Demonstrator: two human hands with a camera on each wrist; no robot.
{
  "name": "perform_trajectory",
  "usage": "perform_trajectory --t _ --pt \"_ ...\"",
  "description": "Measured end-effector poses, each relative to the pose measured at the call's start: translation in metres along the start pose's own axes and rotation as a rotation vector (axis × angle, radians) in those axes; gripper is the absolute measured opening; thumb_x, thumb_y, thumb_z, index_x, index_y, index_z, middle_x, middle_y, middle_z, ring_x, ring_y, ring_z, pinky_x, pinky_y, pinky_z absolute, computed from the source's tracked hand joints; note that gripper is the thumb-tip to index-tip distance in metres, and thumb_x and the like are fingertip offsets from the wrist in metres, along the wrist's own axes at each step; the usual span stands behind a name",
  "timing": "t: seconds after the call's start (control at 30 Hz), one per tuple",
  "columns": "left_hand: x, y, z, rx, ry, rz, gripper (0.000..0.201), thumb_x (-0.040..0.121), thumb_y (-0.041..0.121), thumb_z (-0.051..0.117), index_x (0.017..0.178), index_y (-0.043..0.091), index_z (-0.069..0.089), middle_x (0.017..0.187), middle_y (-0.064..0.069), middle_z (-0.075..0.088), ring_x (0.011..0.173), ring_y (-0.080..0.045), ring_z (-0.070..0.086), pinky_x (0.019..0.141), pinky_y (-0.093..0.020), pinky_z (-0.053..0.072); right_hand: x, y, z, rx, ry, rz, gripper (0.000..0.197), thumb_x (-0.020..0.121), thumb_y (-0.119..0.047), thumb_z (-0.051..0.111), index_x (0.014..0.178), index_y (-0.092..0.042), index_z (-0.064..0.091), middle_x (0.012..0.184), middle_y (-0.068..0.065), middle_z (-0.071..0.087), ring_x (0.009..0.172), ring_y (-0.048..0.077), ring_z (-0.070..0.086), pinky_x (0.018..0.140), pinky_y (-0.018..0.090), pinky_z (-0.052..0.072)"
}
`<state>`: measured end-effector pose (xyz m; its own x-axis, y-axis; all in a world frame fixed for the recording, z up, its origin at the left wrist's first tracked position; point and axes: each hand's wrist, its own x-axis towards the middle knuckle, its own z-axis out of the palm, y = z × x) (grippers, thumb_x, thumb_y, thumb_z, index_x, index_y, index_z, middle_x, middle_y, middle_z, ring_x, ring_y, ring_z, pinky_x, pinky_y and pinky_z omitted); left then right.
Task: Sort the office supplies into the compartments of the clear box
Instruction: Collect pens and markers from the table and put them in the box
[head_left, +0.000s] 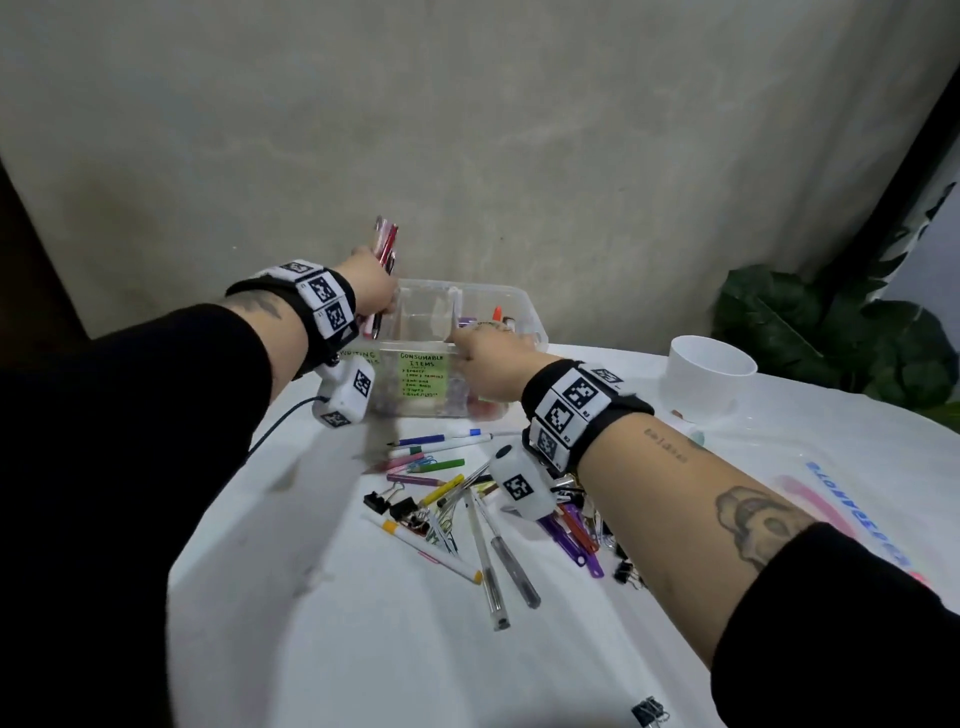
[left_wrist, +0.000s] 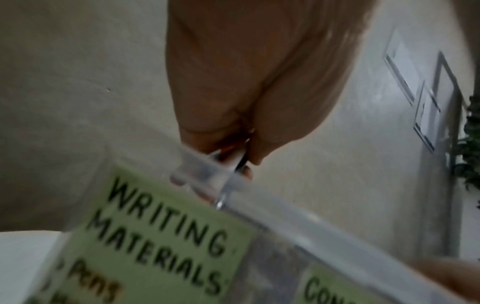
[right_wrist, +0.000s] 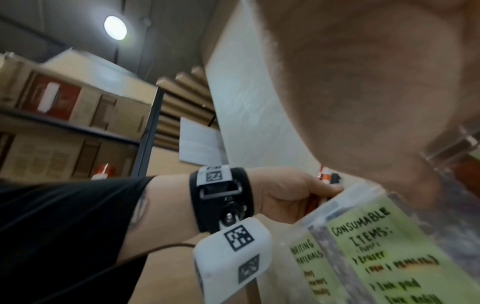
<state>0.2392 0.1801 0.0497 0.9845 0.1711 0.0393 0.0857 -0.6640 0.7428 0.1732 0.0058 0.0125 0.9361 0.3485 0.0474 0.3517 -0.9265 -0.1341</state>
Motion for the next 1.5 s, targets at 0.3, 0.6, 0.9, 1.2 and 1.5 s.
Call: perform_trajectory --t 0.3,0.6,0.9,1.2,1.5 --pt "0.020 -0.020 0.022 1.017 -0.318 0.048 0.033 0.101 0.015 0.043 0.128 0.001 0.057 0.131 -0.010 0.057 0.114 -0.026 0.056 0.100 -0.033 0.042 -0.005 -0.005 0.000 -0.025 0.022 0.015 0.033 0.094 -0.010 0.039 0.124 -0.015 0.052 0.128 0.013 0.053 0.125 0.034 0.044 0.106 0.053 0.025" --pt "-0.025 -0.004 0.014 0.370 0.212 0.569 0.007 0.090 0.030 0.055 0.094 0.026 0.058 0.091 0.004 0.060 0.080 -0.018 0.059 0.073 -0.037 0.054 -0.006 0.011 -0.003 0.707 0.215 0.064 0.023 0.090 -0.013 0.061 0.110 -0.019 0.069 0.108 -0.001 0.069 0.093 0.012 0.064 0.086 0.029 0.052" --pt "-0.098 -0.006 0.050 0.829 -0.157 0.775 0.030 0.088 0.048 0.052 0.077 0.024 0.066 0.066 0.006 0.061 0.059 -0.014 0.058 0.054 -0.029 0.051 -0.039 0.040 0.004 0.429 0.034 0.072 0.014 0.080 -0.006 0.066 0.086 -0.012 0.078 0.083 0.007 0.074 0.070 0.014 0.064 0.071 0.029 0.056" --pt "-0.093 -0.034 0.093 0.979 -0.336 0.508 0.014 0.090 0.024 0.056 0.083 0.015 0.064 0.079 -0.001 0.062 0.067 -0.019 0.058 0.067 -0.032 0.057 -0.040 0.040 0.027 -0.018 -0.269 0.081 0.034 0.094 -0.006 0.053 0.125 -0.015 0.064 0.127 0.006 0.062 0.116 0.025 0.057 0.092 0.030 0.044" --pt "-0.102 -0.027 0.101 0.880 -0.473 0.556 0.021 0.095 0.032 0.048 0.093 0.012 0.053 0.086 -0.004 0.060 0.077 -0.023 0.058 0.070 -0.033 0.051 -0.035 0.027 0.037 -0.284 -0.356 0.123 0.026 0.096 -0.008 0.052 0.120 -0.001 0.059 0.098 0.012 0.056 0.086 0.025 0.052 0.076 0.029 0.046"
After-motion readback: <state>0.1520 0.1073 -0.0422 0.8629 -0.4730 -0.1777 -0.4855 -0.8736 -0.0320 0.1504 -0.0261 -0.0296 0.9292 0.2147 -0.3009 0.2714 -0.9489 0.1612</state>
